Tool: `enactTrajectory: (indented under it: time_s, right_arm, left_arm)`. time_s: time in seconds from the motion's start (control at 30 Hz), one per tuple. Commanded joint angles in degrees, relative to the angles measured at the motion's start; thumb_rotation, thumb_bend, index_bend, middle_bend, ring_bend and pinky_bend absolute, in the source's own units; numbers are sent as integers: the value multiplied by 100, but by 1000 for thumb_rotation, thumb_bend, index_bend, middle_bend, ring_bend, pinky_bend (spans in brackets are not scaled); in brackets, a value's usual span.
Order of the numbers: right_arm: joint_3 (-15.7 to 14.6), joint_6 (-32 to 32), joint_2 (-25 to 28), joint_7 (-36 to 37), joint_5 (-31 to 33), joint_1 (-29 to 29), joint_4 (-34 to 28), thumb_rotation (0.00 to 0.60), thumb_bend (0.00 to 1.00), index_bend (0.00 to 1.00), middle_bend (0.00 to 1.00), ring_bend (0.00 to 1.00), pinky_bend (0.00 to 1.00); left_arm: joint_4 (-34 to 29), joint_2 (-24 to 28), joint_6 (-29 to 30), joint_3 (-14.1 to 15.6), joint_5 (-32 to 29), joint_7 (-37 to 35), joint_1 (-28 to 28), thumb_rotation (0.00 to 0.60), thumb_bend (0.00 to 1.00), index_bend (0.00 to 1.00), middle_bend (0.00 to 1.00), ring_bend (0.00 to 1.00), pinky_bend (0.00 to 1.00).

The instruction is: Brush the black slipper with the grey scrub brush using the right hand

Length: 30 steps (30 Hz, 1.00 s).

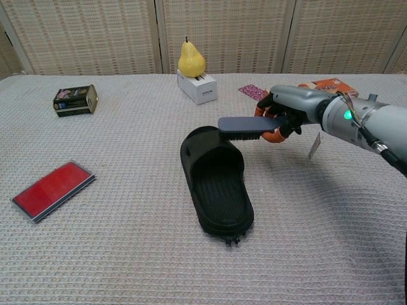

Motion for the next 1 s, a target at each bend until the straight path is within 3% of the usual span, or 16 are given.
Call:
enactTrajectory:
  time_s: [0.03,0.43,0.73,1.0]
  right_arm:
    - [33,-31,-51,-23,17,75,-1,600,401,832,575,511,672]
    - [14,-58,-292,-254,225,319,113,600,401,832,575,511,672]
    - [-199,162,44,-450,330,132,-120,600,401,832,575,511,672]
    - [-210,179,200,-426,352,90,-270,600,401,831,575,511,672]
  left_arm:
    - [4,0,-5,0,0,-9,-3,600,438,0,0,0,171]
    - [4,16,67,13,52,-36,21,600,439,0,0,0,173]
    - [-12,-4,53,28,74,33,16,600,439,0,0,0,174]
    - [-38,-22,41,16,75,83,-3,600,439,0,0,0,175]
